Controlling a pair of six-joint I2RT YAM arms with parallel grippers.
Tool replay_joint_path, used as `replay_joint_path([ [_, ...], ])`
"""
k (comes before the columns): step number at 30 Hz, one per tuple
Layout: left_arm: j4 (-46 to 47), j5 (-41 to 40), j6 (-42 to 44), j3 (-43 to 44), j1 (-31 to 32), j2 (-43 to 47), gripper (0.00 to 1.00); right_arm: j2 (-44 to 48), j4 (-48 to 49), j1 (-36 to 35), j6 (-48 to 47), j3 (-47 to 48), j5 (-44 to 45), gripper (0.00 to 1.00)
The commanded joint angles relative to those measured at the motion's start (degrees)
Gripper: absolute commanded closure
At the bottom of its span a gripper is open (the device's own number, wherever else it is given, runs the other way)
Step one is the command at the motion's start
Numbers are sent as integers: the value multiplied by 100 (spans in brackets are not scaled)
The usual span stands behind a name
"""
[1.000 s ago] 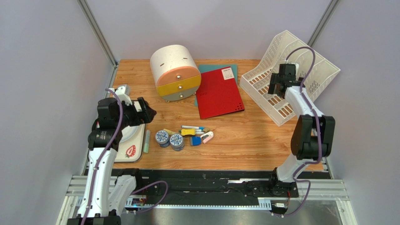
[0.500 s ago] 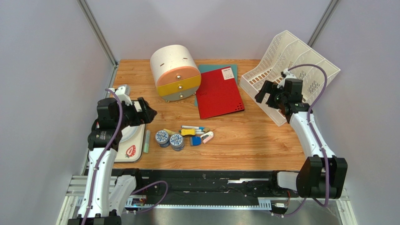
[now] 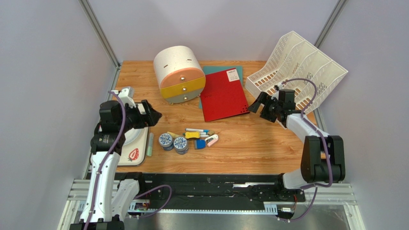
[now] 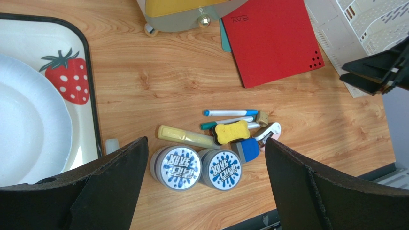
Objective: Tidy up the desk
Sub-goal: Pick up the folder from the center of the board.
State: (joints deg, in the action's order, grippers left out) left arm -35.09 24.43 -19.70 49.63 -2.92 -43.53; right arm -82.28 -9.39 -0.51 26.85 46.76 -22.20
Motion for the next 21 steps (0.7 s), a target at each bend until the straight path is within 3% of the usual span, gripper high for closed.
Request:
replay_joint_path([
  [1, 222, 98, -60, -23, -51, 116, 1, -507, 841, -133, 364, 184, -22, 9],
  [11, 275, 150, -86, -58, -86, 116, 1, -1431, 886, -344, 277, 781, 224, 12],
  [21, 310, 229, -104, -76, -156, 99, 1, -2011, 1844, -405, 496, 852, 128, 16],
])
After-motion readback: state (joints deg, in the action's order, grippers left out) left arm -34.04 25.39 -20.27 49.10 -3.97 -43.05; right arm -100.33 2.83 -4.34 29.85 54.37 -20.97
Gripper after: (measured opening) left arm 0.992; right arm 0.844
